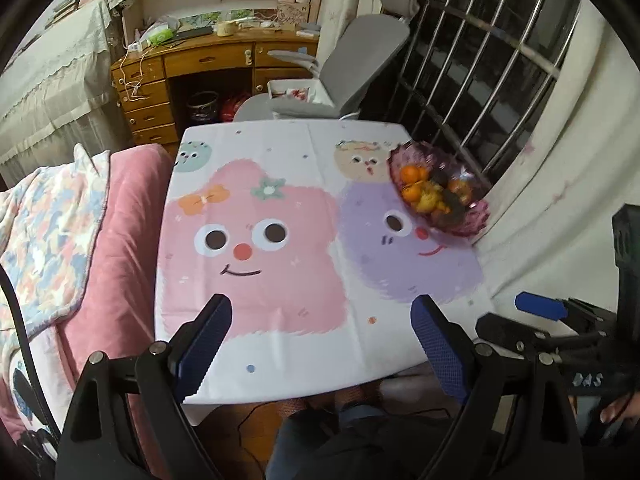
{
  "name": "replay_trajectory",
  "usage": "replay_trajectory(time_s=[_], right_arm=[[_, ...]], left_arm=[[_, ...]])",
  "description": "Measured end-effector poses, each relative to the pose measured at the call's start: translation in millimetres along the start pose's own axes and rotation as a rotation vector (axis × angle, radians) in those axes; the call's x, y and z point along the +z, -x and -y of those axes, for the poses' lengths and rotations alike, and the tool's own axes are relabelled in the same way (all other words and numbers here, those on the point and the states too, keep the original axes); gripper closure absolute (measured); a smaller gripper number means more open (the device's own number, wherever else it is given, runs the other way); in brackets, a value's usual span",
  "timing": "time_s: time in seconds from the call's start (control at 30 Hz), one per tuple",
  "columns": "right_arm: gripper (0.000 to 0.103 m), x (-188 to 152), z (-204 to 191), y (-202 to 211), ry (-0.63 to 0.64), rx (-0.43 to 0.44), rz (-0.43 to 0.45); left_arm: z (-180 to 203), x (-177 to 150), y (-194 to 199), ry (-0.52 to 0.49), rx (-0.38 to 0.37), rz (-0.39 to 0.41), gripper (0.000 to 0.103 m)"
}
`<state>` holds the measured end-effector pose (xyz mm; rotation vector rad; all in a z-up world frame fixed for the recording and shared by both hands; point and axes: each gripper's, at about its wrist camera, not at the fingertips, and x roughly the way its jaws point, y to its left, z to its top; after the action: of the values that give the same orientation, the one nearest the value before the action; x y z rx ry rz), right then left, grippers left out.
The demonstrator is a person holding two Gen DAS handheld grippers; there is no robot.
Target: Organize fruits
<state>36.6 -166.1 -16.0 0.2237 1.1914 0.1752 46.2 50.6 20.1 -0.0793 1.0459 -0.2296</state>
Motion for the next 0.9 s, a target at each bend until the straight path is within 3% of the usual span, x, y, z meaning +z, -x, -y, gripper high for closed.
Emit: replay_trajectory(time_s=[0.33,0.53,0.9], right_arm=[[0.009,-25,3,36,0.038,-0.091,0.108],[0.000,-36,13,38,0.007,-0.112,0.161],[0.000,-39,4,50,0.079,-0.119,0.235]], left_arm=[[30,-16,11,0.063,0.051,0.044,0.001],[35,-30,16,0.076,0.115,0.095,0.001],[48,-35,24,0.042,0.192,0.137,0.001]])
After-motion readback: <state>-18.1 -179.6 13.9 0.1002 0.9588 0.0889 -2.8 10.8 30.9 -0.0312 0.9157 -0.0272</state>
